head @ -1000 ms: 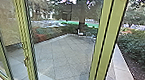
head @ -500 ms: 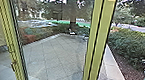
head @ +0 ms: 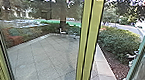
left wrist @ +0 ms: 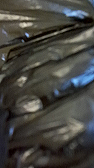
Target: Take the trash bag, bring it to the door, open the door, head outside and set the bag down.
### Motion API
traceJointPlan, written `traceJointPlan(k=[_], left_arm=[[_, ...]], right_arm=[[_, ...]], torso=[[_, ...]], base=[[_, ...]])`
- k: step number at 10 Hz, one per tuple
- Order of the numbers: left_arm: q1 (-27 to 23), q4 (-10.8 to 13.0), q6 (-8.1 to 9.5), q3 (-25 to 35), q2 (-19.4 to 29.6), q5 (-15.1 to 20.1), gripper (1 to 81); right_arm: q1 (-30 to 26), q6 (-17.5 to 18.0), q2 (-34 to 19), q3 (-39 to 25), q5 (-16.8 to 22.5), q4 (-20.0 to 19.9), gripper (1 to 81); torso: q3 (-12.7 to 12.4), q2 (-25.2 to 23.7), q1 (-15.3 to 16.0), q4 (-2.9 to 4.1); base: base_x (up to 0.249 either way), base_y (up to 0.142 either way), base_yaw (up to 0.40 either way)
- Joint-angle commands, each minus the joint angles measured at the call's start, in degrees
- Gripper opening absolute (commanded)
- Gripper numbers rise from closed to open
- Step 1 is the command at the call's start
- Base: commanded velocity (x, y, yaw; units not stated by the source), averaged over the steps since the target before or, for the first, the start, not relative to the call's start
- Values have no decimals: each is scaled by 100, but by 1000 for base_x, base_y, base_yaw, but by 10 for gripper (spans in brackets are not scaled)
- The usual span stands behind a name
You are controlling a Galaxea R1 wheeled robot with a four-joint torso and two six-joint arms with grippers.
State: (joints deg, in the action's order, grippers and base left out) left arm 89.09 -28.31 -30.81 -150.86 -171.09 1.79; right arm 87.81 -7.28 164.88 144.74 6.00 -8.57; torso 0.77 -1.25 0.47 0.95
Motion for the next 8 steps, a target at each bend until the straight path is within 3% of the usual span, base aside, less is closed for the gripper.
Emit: traceJointPlan(k=[1, 4, 8], left_arm=[[-238, 27, -40, 48, -4, 462, 10], [-238, 18, -40, 48, -13, 462, 10], [-238, -8, -31, 48, 39, 462, 10]], right_arm=[[-224, -19, -14, -35, 376, 22, 811], [-153, -11, 118, 9, 332, 145, 811], [-127, -11, 486, 597, 323, 189, 811]], torso=[[0, 0, 0, 0], [0, 0, 0, 0], [0, -2, 0, 0]], base=[[0, 0, -284], [0, 0, -278], [0, 0, -204]])
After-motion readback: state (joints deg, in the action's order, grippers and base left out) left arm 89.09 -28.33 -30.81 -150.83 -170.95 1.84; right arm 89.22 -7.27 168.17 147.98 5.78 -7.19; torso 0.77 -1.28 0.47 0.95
